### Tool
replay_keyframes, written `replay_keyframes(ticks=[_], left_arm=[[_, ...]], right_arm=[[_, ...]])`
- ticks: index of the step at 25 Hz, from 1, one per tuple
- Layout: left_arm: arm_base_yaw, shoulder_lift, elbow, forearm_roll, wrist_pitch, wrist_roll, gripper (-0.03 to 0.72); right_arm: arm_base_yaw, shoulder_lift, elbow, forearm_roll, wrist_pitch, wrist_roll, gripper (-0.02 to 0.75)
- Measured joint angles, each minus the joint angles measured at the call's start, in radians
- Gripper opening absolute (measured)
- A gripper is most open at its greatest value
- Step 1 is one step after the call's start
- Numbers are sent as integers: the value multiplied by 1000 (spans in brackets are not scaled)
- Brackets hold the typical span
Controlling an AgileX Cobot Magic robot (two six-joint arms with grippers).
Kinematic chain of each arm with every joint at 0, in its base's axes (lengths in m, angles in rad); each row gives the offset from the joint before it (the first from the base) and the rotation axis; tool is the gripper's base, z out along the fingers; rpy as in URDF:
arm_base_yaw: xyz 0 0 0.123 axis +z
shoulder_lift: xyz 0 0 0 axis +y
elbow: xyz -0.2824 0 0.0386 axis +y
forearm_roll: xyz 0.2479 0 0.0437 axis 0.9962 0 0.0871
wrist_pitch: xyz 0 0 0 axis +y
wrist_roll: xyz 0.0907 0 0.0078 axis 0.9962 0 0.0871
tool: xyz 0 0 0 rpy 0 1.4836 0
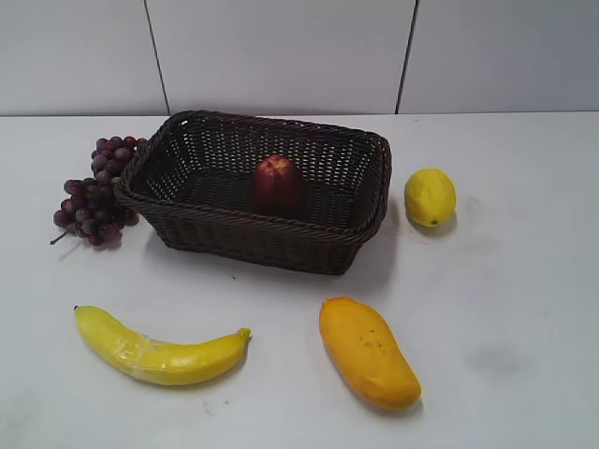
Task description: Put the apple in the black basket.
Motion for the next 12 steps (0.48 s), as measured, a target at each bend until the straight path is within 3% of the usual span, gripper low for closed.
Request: replay_keyframes(ticks=[12], left_arm=[[0,0,0,0,0,0,461]], right_arm=[[0,0,0,-1,0,0,486]])
